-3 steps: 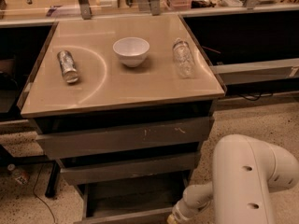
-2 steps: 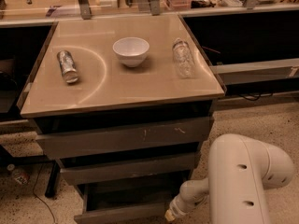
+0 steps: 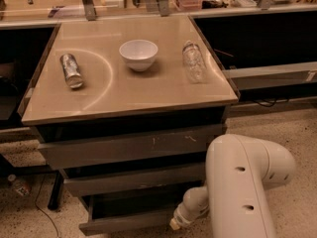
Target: Close bottom drawer
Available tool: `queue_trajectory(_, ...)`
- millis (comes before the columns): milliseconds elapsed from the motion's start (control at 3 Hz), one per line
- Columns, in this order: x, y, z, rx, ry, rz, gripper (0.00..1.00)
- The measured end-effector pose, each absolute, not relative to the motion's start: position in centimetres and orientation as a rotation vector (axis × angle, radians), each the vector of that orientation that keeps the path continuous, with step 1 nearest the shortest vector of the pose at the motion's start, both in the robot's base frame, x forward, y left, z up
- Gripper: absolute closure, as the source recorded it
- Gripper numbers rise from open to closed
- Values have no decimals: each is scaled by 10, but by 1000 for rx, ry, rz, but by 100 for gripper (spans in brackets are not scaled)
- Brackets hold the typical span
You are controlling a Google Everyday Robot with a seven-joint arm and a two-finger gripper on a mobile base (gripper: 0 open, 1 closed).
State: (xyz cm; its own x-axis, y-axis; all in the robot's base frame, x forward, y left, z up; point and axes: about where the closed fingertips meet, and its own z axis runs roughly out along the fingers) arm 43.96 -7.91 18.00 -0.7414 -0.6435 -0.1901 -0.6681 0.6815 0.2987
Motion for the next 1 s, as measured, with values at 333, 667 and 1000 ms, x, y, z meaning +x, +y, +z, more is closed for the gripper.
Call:
queue_trajectory(333,442,-63,192,-1170,2769,512,100)
queue_trajectory(667,444,-53,198,-1193,2761,451,82)
queue_trajectory(1000,445,-46,197,-1212,2748,451,59)
